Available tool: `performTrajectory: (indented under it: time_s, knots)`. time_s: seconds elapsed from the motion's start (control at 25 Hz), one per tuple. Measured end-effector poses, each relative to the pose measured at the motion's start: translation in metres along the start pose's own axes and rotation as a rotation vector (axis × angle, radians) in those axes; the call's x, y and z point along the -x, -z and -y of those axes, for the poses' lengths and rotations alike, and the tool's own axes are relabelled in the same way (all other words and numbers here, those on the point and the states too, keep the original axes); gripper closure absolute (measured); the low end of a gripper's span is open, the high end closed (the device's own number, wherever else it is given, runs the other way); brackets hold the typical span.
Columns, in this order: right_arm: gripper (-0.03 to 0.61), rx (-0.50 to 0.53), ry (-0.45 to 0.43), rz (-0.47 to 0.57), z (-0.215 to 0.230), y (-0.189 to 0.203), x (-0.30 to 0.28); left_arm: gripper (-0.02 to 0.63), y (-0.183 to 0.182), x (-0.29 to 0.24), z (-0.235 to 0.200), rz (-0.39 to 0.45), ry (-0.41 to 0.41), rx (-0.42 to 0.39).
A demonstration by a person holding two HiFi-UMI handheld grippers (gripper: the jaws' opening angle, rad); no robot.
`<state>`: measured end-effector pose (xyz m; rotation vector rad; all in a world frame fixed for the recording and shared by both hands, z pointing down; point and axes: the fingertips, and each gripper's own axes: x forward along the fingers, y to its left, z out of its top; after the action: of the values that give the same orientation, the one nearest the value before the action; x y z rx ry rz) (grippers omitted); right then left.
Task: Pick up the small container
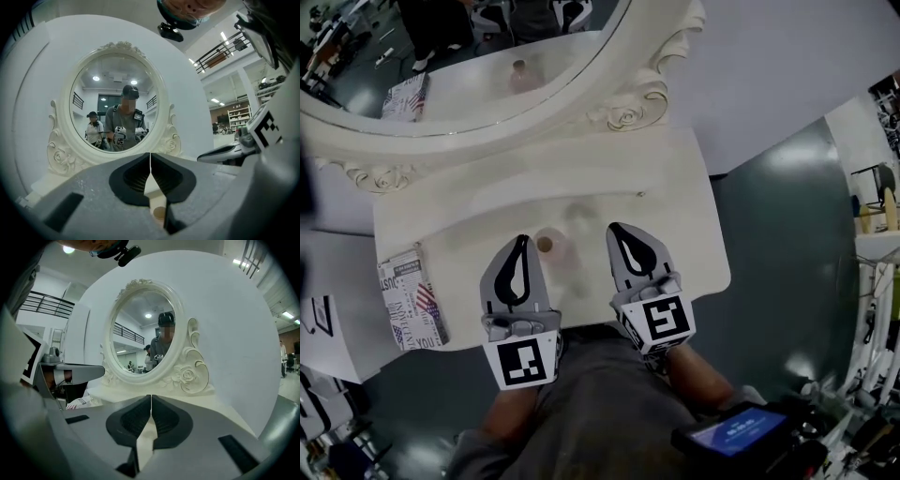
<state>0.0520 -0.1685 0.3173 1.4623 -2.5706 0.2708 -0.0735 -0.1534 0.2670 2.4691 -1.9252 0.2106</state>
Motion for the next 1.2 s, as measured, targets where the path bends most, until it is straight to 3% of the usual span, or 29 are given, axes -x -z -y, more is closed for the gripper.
performTrajectory:
  time_s: [0.28, 0.4, 0.52, 0.76, 1.2]
  knots:
    - [0.565, -0.023, -0.005, -0.091, 0.0, 0.036, -0.011, 0.579, 0.044, -0.005, 0.01, -0.059, 0.055, 0.049]
    - [0.565, -0.034, -0.015, -0.133, 0.001, 0.051, -0.014, 0.409, 0.061, -0.01, 0.017, -0.08, 0.079, 0.087]
    - [0.565, -0.045, -0.019, -0.164, 0.001, 0.065, -0.016, 0.312, 0.078, -0.011, 0.023, -0.111, 0.1, 0.099]
    - [0.565, -0.06, -0.021, -0.206, 0.003, 0.087, -0.021, 0.304, 0.111, -0.013, 0.025, -0.174, 0.107, 0.103]
    - [0.565, -0.073, -0.011, -0.272, 0.004, 0.116, -0.026, 0.305, 0.144, -0.02, 0.022, -0.212, 0.107, 0.141]
